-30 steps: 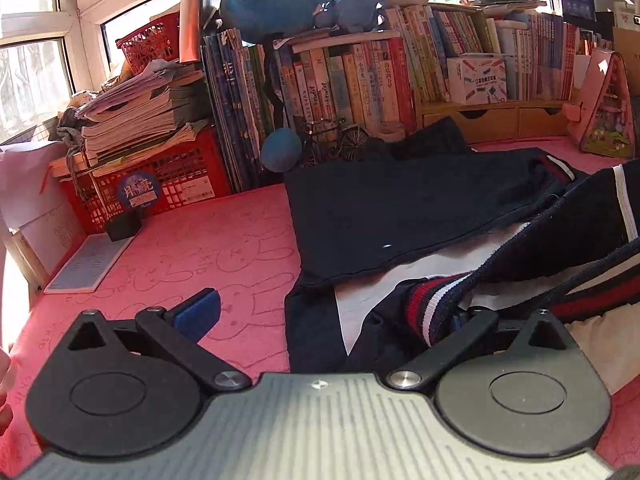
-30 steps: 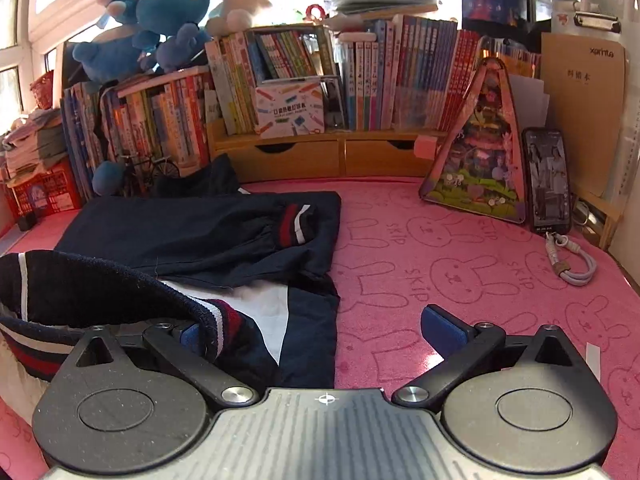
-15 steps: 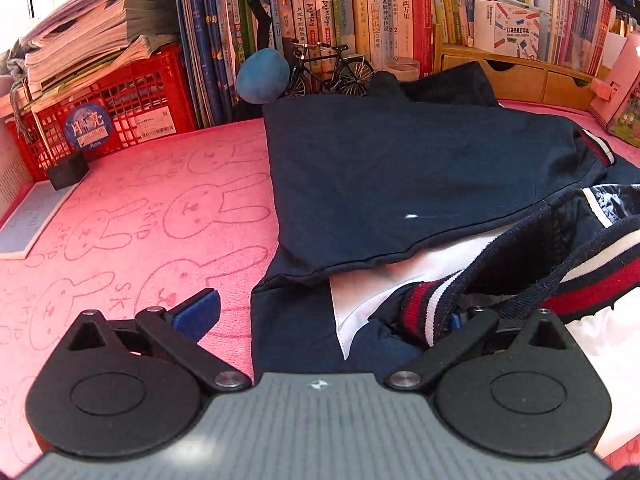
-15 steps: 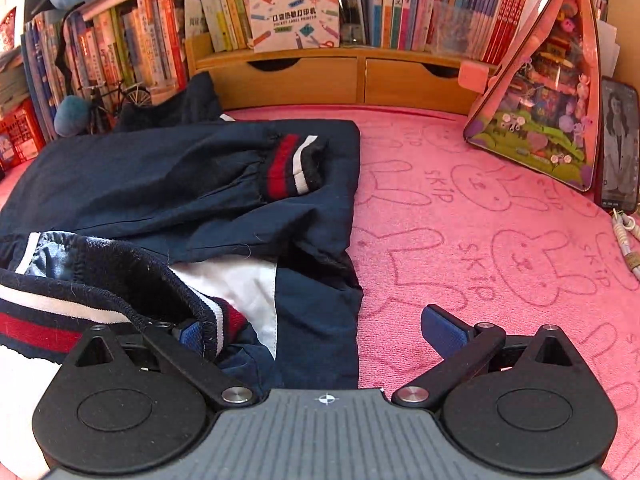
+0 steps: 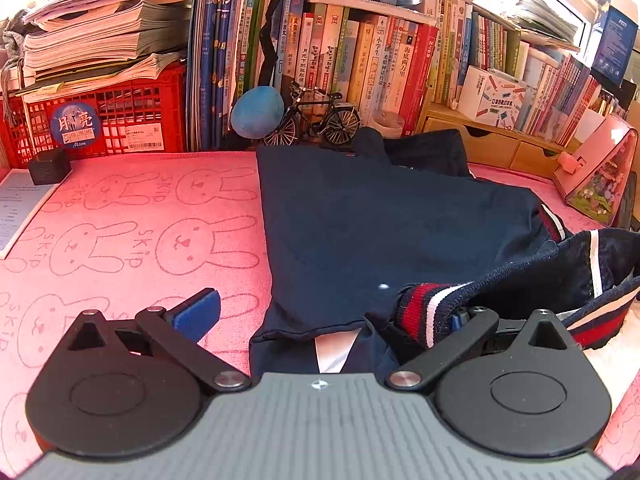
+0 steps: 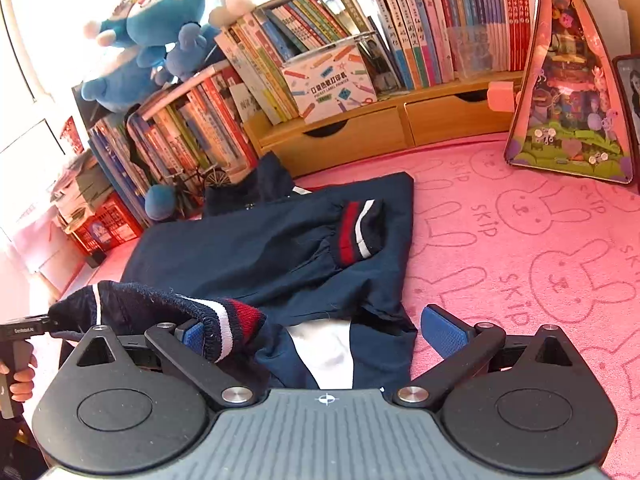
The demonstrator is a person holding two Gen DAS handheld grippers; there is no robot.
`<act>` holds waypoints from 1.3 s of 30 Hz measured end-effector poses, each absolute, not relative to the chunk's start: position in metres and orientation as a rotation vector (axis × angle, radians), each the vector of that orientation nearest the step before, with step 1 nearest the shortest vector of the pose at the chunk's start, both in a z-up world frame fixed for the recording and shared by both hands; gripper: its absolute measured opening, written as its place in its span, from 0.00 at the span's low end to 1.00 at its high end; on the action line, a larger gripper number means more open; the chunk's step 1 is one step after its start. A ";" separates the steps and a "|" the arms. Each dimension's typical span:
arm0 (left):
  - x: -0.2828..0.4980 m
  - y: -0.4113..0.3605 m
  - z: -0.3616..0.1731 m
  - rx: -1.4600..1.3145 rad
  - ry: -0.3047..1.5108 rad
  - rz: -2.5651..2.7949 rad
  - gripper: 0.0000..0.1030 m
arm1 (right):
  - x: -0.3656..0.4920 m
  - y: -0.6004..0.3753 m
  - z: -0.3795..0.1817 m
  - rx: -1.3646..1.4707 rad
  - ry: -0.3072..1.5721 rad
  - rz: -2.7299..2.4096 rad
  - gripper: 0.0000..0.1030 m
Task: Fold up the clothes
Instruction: 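Reach both grippers to the striped hem band and grasp it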
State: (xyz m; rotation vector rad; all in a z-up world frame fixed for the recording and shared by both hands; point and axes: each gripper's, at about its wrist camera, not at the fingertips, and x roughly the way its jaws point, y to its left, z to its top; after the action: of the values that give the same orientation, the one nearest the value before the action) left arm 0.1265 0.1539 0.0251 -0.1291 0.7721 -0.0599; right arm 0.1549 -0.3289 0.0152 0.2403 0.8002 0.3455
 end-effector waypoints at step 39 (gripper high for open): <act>0.103 0.098 -0.043 0.075 0.704 -0.293 0.88 | 0.125 -0.255 -0.055 -0.155 0.746 0.513 0.94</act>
State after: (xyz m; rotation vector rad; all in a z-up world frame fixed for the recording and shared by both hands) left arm 0.1030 0.0981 -0.0431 0.0750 0.7041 -0.2935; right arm 0.1249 -0.2552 -0.0552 -0.1554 0.7458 0.5132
